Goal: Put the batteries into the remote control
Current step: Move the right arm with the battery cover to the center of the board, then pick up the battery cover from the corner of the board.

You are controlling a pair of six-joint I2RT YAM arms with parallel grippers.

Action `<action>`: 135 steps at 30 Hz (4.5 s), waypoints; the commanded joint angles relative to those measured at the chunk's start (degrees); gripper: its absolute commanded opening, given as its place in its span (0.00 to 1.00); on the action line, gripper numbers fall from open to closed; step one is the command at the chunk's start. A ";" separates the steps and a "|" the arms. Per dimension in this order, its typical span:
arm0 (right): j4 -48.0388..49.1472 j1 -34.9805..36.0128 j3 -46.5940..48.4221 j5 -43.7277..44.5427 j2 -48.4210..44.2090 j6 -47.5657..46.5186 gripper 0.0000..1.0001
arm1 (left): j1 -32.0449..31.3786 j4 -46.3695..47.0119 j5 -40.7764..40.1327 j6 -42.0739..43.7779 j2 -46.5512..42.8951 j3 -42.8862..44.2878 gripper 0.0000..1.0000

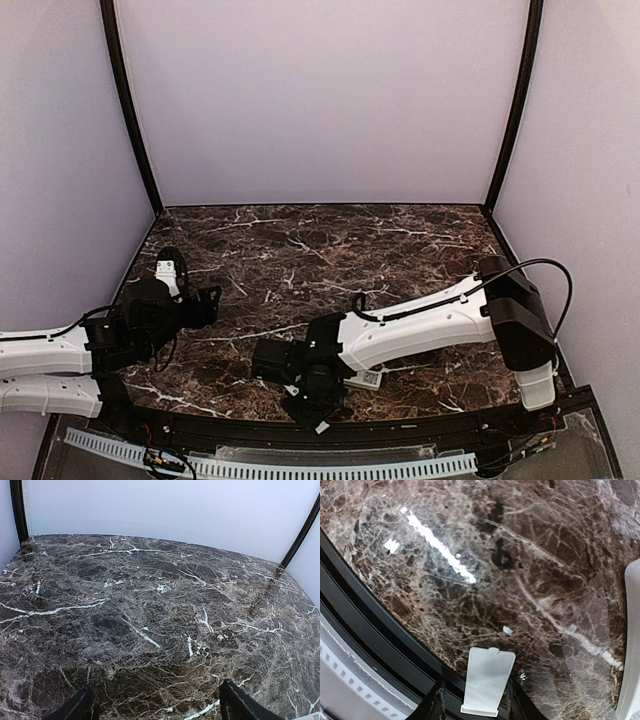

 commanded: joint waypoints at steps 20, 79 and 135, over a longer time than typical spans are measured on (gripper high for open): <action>-6.65 4.39 1.48 -1.32 6.17 -1.36 0.32 | 0.29 0.15 0.52 0.87 0.20 -1.05 0.82; -8.80 3.83 10.41 12.47 14.43 -2.78 0.29 | 0.29 0.86 0.17 1.83 0.94 -1.22 0.82; 5.32 -2.80 -8.71 8.91 -5.72 -10.39 0.12 | -7.66 11.27 8.98 14.40 -0.22 -2.04 0.80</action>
